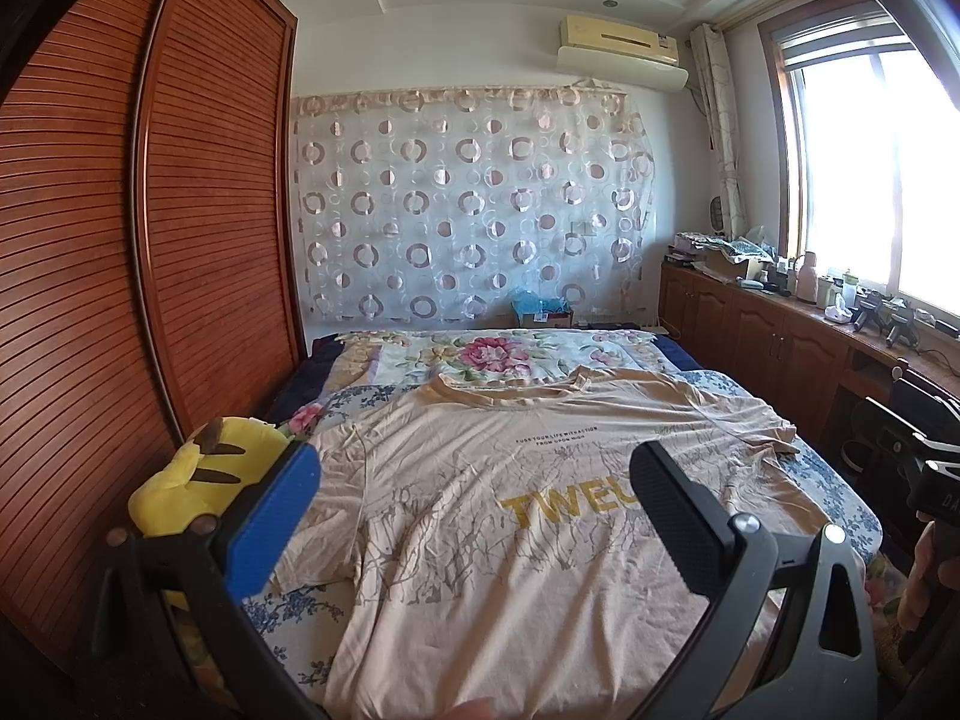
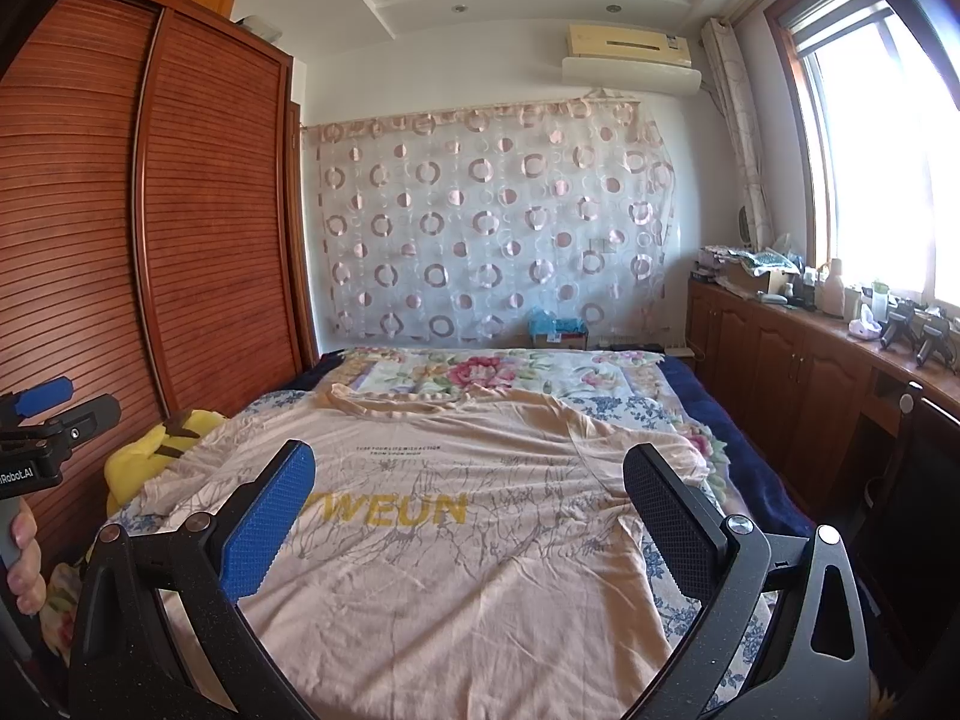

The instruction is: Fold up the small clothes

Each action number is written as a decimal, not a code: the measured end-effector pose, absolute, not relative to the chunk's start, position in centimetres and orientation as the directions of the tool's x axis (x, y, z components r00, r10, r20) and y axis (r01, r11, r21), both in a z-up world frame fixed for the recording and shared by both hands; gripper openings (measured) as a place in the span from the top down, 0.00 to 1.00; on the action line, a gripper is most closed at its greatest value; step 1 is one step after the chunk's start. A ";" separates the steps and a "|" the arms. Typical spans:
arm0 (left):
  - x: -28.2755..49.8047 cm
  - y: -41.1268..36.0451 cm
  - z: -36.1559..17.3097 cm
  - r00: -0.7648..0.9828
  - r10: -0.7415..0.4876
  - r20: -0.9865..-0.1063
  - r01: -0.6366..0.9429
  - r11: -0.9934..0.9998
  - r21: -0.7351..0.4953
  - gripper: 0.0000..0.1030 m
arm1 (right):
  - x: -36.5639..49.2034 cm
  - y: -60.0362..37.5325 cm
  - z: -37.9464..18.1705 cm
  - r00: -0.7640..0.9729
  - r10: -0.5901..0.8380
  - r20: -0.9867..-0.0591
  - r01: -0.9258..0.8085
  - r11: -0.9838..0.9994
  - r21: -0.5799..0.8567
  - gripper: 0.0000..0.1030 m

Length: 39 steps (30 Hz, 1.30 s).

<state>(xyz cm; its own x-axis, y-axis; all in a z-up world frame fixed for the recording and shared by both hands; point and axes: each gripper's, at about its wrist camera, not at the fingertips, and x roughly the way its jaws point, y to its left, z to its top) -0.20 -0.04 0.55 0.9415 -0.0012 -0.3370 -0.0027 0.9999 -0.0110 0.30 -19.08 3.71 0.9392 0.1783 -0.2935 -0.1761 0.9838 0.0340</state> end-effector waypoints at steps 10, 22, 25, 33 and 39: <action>-0.2 -0.1 0.6 0.942 -0.001 -0.336 -0.002 1.000 -0.009 0.00 | 0.3 -19.2 3.7 0.940 0.178 -0.291 -0.176 0.984 0.034 0.00; -0.6 -0.1 1.8 0.941 -0.005 -0.338 0.002 1.000 -0.011 0.00 | 0.3 -19.3 3.8 0.939 0.178 -0.295 -0.176 0.984 0.034 0.00; -0.5 0.0 2.1 0.938 -0.009 -0.348 0.004 1.000 -0.014 0.00 | 0.3 -19.3 3.8 0.939 0.181 -0.293 -0.178 0.983 0.036 0.00; 1.8 2.0 -0.1 0.912 -0.027 -0.410 0.016 0.999 -0.030 0.00 | 1.0 -19.1 4.7 0.932 0.204 -0.301 -0.209 0.978 0.014 0.00; 4.4 4.6 -2.0 0.887 -0.003 -0.461 0.003 1.000 -0.001 0.00 | 4.2 -15.8 2.8 0.915 0.228 -0.332 -0.263 0.963 -0.063 0.00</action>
